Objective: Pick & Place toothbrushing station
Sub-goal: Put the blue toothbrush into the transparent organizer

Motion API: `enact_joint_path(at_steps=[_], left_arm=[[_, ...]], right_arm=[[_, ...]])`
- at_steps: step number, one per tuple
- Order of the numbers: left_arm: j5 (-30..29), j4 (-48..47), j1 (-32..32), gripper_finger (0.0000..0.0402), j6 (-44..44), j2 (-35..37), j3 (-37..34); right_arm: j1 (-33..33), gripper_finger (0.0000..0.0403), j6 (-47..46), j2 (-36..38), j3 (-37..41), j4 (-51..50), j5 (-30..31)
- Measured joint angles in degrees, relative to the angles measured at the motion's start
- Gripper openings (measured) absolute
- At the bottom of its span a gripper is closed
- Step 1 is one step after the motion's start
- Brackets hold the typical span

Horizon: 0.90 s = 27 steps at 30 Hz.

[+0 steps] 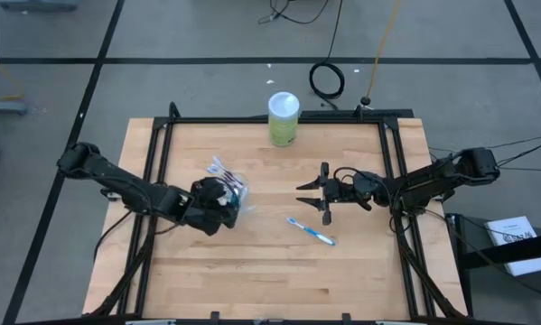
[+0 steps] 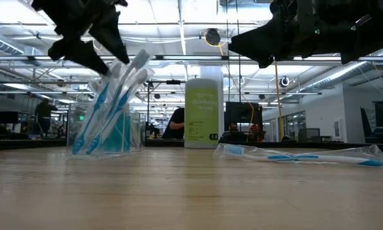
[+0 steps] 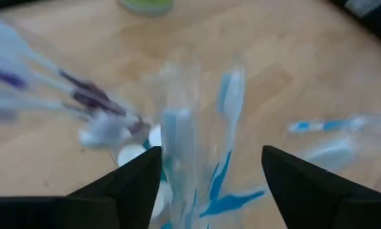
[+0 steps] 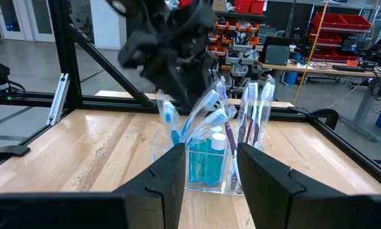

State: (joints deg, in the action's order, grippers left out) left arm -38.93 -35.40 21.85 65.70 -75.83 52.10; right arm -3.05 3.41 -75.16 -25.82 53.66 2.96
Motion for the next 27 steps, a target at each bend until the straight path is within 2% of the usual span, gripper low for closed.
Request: enact_joint_path(at_steps=[8,12,14,16,20,23,27], left_arm=[[-6.7,0.2,1.6,0.0295,-4.7,6.3,0.0],[-13.8,3.7,3.5,0.0296,-8.7,8.4,0.0],[-17.4,6.0,4.3,0.0296,-12.4,8.8,0.0],[-20.8,9.6,4.7,0.0296,-16.7,9.0,0.0],[-23.1,14.8,4.3,0.0296,-24.1,8.9,0.0],[-22.8,16.5,3.3,0.0296,-26.2,8.8,0.0],[-22.8,16.4,1.8,0.0296,-26.5,8.7,0.0]], right_arm=[[0.0,0.0132,-2.7,0.0,0.0,-0.1,-0.1],[-0.1,0.0132,-5.2,0.0,-0.1,-2.9,-4.2],[-1.3,0.0135,-6.7,0.0,-2.2,-8.1,-5.0],[-3.3,0.0143,-6.6,0.0,-5.5,-17.2,-2.8],[-8.2,0.0170,-6.1,-0.9,-11.8,-38.0,8.4],[-11.5,0.0194,-11.2,-2.0,-12.6,-46.0,13.4],[-14.8,0.0213,-18.5,-5.4,-12.6,-50.3,13.5]])
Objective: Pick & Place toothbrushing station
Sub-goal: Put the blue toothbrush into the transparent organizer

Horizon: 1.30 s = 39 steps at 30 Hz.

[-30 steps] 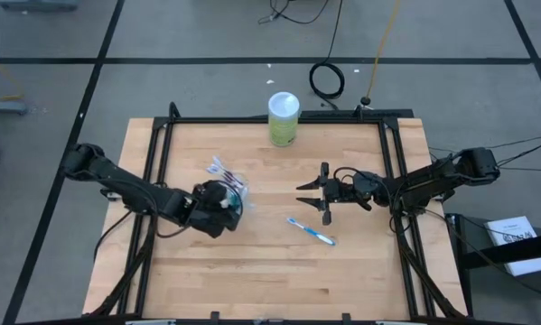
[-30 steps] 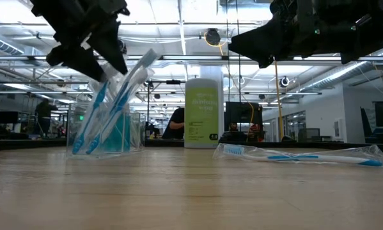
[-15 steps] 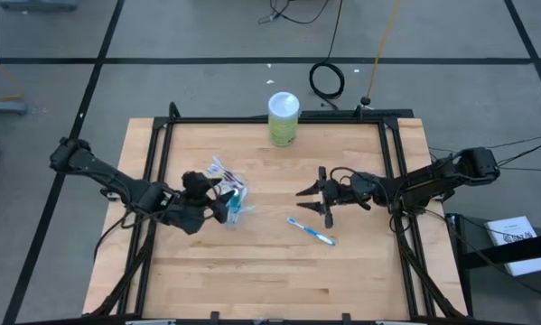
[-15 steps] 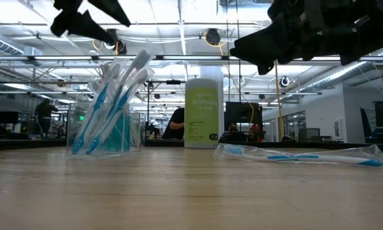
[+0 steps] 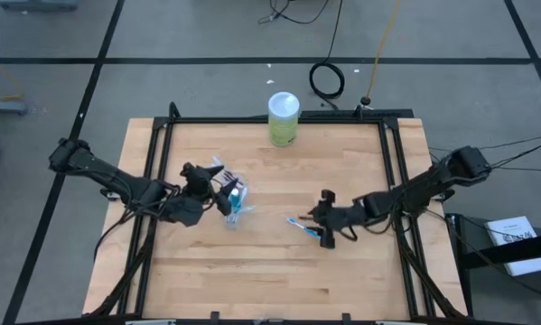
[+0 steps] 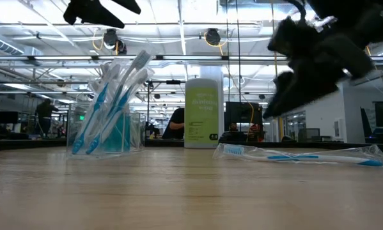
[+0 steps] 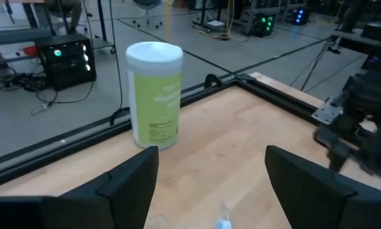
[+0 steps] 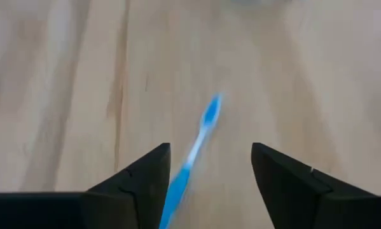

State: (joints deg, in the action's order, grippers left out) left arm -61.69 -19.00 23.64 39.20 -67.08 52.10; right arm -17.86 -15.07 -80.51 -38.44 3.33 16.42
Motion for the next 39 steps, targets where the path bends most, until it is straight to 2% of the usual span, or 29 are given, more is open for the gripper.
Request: enact_joint_path(at_steps=[9,15,19,29,31,34,39], left_arm=[[0.2,0.0,-2.9,0.0296,0.5,0.0,0.0],[0.2,-0.2,-3.2,0.0296,1.4,0.0,0.0],[1.4,-0.2,-3.2,0.0296,1.5,0.0,0.0],[5.1,-0.4,-3.2,0.0296,1.9,0.0,0.0],[5.2,-0.4,-3.2,0.0296,1.9,0.0,0.0],[5.2,-0.4,-3.2,0.0296,1.7,0.0,0.0],[5.2,-0.5,-3.2,0.0296,1.7,0.0,0.0]], right_arm=[[-6.4,0.0213,-4.1,-12.2,0.1,2.4,1.1],[-7.0,0.0203,-8.6,-15.6,-0.1,2.8,3.7],[-6.7,0.0165,-8.2,-15.7,-0.1,2.6,3.3],[-5.0,0.0022,-3.2,-15.5,0.0,2.2,3.0],[-4.6,0.0011,-1.0,-15.5,0.0,2.3,3.0],[-4.0,0.0016,1.1,-15.3,0.0,2.3,4.9],[-1.0,0.0009,6.5,-10.5,0.5,0.1,6.9]])
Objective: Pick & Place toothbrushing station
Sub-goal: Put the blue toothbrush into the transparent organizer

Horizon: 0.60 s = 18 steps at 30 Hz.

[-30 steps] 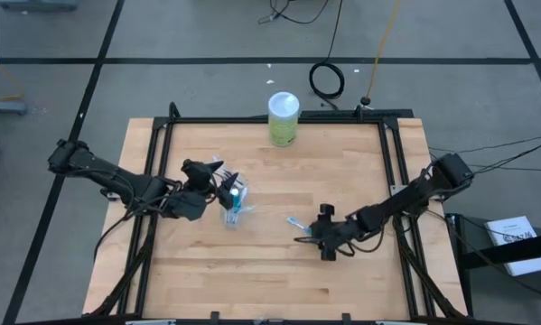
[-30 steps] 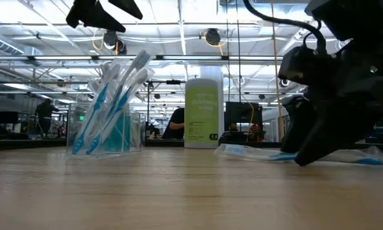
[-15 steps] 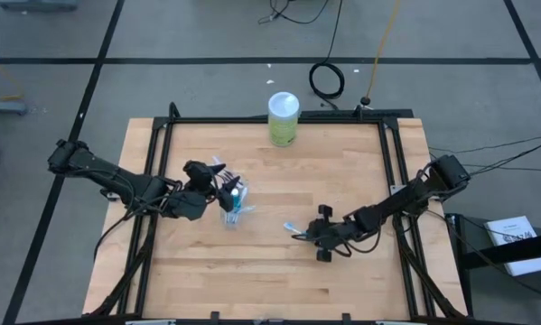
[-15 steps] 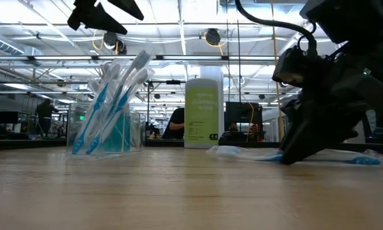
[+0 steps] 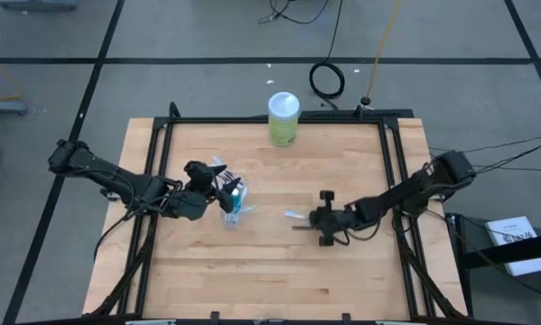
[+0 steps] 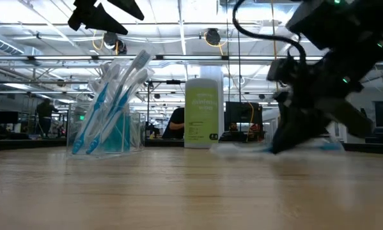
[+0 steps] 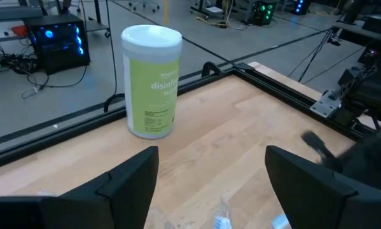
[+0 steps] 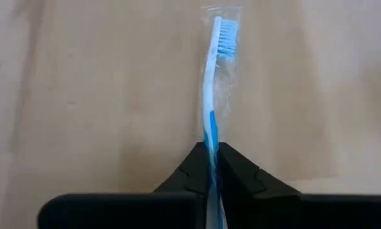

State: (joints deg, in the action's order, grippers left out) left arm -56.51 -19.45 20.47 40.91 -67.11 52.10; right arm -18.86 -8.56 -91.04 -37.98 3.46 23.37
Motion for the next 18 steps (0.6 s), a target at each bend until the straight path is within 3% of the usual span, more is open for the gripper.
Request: enact_joint_path(at_steps=[7,10,14,18], left_arm=[[0.0,0.0,0.0,0.0296,0.1,0.0,-1.0],[0.0,0.0,0.0,0.0296,1.1,0.0,-2.0],[0.0,0.0,-0.4,0.0296,1.9,0.0,-2.7],[0.0,0.1,-0.7,0.0296,1.6,0.0,-2.7]], right_arm=[[7.9,0.0009,8.1,12.6,2.5,5.0,-0.8],[12.4,0.0009,10.0,17.1,6.4,15.2,-1.4],[18.9,0.0009,10.2,19.5,12.7,32.7,-10.4],[24.0,0.0009,5.9,19.6,15.0,38.4,-16.9]])
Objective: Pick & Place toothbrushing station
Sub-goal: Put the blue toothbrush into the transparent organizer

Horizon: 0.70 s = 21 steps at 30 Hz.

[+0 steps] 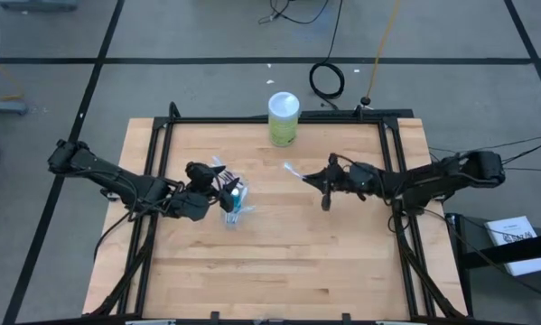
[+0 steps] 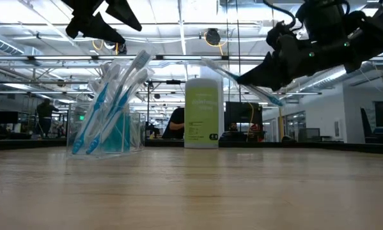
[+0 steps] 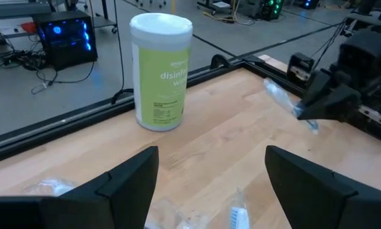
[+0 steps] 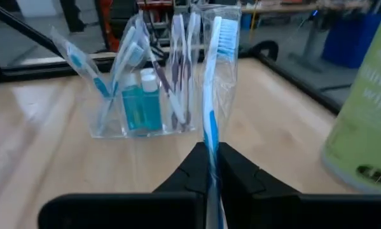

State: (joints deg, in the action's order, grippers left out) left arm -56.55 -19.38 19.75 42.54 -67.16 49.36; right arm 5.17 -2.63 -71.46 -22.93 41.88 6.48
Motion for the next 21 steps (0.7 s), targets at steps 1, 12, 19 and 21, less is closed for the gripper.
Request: enact_joint_path(at_steps=[1,12,19,21], left_arm=[[0.0,0.0,0.0,0.0296,0.0,0.0,0.0],[-0.3,0.0,-2.3,0.0296,0.0,0.0,0.0],[0.0,0.3,-3.3,0.0296,0.2,-1.5,0.0],[0.1,0.4,-3.5,0.0296,0.4,-2.4,0.0]], right_arm=[[0.8,0.0009,-1.1,0.0,0.2,-0.1,-1.4],[2.0,0.0009,-7.2,0.0,0.4,5.2,-22.8],[0.5,0.0009,-9.0,-0.9,0.4,13.1,-34.0],[-0.4,0.0009,-9.2,-1.2,0.4,16.3,-37.0]])
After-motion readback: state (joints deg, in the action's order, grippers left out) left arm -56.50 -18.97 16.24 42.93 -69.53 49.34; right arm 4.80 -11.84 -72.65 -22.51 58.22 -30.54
